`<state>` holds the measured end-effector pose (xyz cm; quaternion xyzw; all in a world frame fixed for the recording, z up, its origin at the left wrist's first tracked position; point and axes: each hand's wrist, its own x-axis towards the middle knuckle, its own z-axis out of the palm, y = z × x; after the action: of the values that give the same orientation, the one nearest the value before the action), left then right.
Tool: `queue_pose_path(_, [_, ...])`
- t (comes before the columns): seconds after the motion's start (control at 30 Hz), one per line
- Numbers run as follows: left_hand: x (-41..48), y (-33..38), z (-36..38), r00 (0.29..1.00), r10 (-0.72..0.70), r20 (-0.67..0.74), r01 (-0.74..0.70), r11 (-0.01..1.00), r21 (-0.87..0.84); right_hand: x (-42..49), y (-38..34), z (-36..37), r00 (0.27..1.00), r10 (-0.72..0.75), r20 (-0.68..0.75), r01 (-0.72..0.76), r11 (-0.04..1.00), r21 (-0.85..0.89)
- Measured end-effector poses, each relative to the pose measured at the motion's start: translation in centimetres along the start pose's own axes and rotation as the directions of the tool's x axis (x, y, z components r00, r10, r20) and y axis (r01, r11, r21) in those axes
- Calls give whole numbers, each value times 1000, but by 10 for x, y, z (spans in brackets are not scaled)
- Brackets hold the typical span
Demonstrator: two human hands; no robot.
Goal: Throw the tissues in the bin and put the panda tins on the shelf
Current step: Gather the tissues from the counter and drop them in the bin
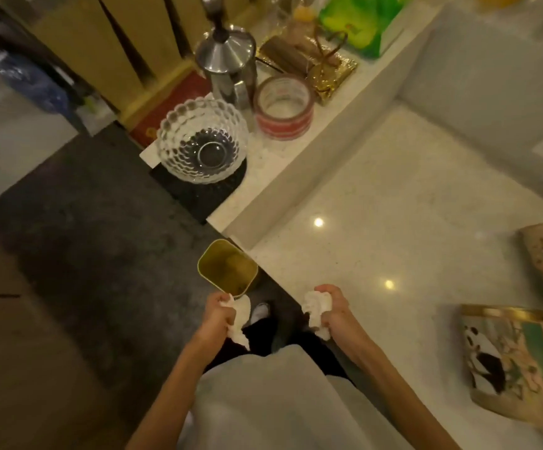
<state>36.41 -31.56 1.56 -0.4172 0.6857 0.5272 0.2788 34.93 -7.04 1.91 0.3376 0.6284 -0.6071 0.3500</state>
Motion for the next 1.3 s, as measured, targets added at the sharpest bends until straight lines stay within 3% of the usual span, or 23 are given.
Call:
queue_pose_path(0.1, [2, -11, -26, 996, 6, -84, -6, 1000, -10, -4, 6, 25, 991, -48, 125, 72, 978, -193])
queue_pose_path(0.2, [11, -16, -52, 990, 105, -93, -106, 994, 1, -6, 1, 66, 998, -10, 59, 20, 982, -185])
queue_pose_path(0.27, [18, -17, -73, 984, 169, -51, -171, 985, -30, -2, -2, 91, 977, -103, 186, 164, 923, -347])
queue_pose_path(0.33, [27, -15, -97, 979, 201, -33, -203, 977, -67, 1, -11, 117, 951, -128, 282, 237, 888, -395])
queue_pose_path(0.57, [92, -23, -206, 959, 246, -139, -250, 968, -7, 43, -44, 251, 965, -186, 185, 247, 879, -408])
queue_pose_path(0.73, [192, -48, -259, 948, 262, -181, -239, 961, 139, 104, -49, 326, 988, -107, 115, 145, 902, -408])
queue_pose_path(0.87, [267, -48, -256, 985, 158, -68, -140, 966, 216, 186, -28, 358, 999, -23, 45, 44, 848, -529])
queue_pose_path(0.97, [333, -55, -233, 982, 171, 77, -187, 921, 341, 266, 2, 369, 1000, 23, 3, -16, 789, -614])
queue_pose_path(1.03, [391, -75, -211, 963, 194, 185, -259, 853, 453, 325, 25, 370, 999, 52, 0, -39, 749, -662])
queue_pose_path(1.13, [473, -107, -172, 933, 202, 299, -347, 727, 593, 417, 71, 362, 999, -19, -28, -8, 675, -738])
queue_pose_path(1.3, [578, -160, -110, 864, 236, 445, -497, 542, 677, 509, 124, 360, 998, -42, -46, -23, 432, -902])
